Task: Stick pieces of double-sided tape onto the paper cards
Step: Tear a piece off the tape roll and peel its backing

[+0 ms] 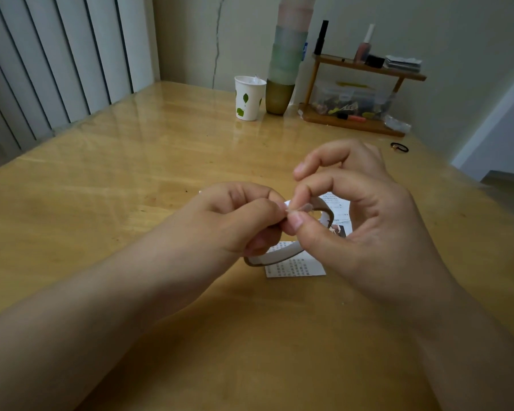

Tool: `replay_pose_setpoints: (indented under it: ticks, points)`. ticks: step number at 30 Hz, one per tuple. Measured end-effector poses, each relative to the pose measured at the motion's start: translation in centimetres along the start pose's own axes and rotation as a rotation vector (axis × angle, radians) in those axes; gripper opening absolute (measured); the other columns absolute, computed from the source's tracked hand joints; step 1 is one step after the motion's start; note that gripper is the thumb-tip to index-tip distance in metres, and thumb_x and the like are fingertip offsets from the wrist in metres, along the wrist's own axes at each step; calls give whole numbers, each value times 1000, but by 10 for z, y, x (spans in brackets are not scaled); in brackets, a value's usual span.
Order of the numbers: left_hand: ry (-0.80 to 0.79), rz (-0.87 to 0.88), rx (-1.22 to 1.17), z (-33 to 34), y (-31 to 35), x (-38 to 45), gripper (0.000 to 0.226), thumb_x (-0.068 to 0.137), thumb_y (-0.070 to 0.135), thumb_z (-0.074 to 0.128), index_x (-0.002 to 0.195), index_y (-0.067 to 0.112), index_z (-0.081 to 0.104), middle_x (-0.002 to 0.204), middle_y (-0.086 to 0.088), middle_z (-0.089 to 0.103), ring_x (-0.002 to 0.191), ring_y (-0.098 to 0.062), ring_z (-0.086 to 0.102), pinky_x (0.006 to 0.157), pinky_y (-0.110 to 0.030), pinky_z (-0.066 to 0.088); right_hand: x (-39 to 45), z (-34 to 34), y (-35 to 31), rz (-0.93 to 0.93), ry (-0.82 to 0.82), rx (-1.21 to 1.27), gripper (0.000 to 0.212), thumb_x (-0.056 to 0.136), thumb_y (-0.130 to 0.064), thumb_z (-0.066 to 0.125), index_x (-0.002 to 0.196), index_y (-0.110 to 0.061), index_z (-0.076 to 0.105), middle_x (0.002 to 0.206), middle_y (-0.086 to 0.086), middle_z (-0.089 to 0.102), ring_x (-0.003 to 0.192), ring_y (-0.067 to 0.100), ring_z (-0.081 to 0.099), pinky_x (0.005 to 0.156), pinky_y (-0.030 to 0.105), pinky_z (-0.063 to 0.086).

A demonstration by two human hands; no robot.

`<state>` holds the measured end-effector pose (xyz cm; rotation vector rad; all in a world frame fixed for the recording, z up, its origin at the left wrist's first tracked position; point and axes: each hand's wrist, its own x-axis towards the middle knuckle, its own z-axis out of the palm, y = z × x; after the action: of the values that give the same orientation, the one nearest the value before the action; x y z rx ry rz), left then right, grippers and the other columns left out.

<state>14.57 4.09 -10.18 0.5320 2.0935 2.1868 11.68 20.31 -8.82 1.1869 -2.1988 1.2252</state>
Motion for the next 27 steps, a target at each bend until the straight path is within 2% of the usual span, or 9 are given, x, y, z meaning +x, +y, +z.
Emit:
replay_pose_setpoints:
  ticks: [3,6,10,14,15,18,20,24,27]
  points:
    - [-27,8,-17,1,0,-1,19,73,31,56,67,16,65,53,7,36,52,-9,29,50,-15,30,-1,-4,2,31,-42,31,3,74,-24,65,75,-26,64,103,-21,49,114,15,44,98,17,31]
    - [-16,-7,-20,2,0,-2,19,78,26,56,63,19,64,55,4,36,53,-9,29,52,-17,28,-1,-5,1,60,-86,63,5,73,-27,64,76,-30,62,105,-23,47,116,15,43,99,24,31]
    - [-36,-19,-20,6,-1,-2,27,83,23,48,59,21,61,55,5,35,52,-9,28,51,-17,27,-2,-4,0,91,-118,180,3,72,-29,61,70,-31,60,105,-19,47,114,15,45,93,22,35]
    - [-68,-13,-27,9,1,-3,30,84,23,47,58,22,63,51,11,37,50,-6,29,49,-14,30,-2,-3,3,155,-131,278,5,72,-31,58,69,-31,61,104,-20,48,112,13,46,89,45,42]
    - [-74,-16,-25,10,1,-3,30,84,23,48,59,22,64,50,11,37,50,-6,30,49,-14,30,-2,-3,4,164,-133,289,6,72,-31,57,67,-31,61,105,-19,48,113,12,46,89,46,42]
    - [-17,-23,-45,5,0,-1,24,80,23,55,58,22,64,48,12,37,47,-6,30,49,-15,27,-3,-3,1,155,-129,360,13,70,-28,55,58,-33,56,102,-11,50,111,5,46,91,22,38]
    - [94,-15,-135,-7,1,4,22,78,22,55,58,19,64,46,11,35,43,-5,28,48,-19,21,-3,-4,-2,157,-101,439,16,69,-26,53,54,-33,53,98,-7,51,107,3,48,92,13,33]
    - [126,31,-155,-17,4,5,29,83,25,48,64,18,68,48,8,37,46,-7,29,47,-16,27,-1,-4,2,203,-18,532,18,69,-30,48,55,-27,59,86,-13,55,103,1,49,86,12,37]
    - [157,18,-19,-13,0,3,26,83,30,49,72,21,70,51,7,39,51,-10,31,55,-24,26,1,-5,8,274,48,641,27,68,-34,46,70,-24,72,90,-9,58,103,5,49,90,23,34]
